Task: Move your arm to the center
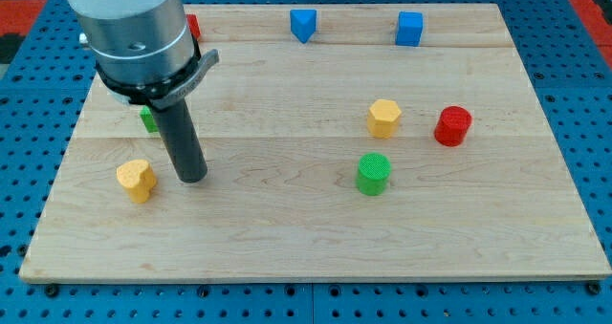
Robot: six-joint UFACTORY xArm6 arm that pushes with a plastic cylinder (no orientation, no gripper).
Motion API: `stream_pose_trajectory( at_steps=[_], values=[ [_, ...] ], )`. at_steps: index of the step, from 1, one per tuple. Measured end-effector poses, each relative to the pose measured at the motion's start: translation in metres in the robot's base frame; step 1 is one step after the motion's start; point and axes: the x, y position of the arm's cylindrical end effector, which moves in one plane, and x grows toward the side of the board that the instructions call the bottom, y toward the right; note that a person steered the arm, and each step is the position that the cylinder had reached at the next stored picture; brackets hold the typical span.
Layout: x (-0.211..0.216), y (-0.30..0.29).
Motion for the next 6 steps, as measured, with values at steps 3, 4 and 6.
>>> stream_pose_trajectory(
  at_steps=[3, 4, 6],
  values=[
    [0.03, -0.053],
    [0.03, -0.042],
    [0.03, -0.017]
  ],
)
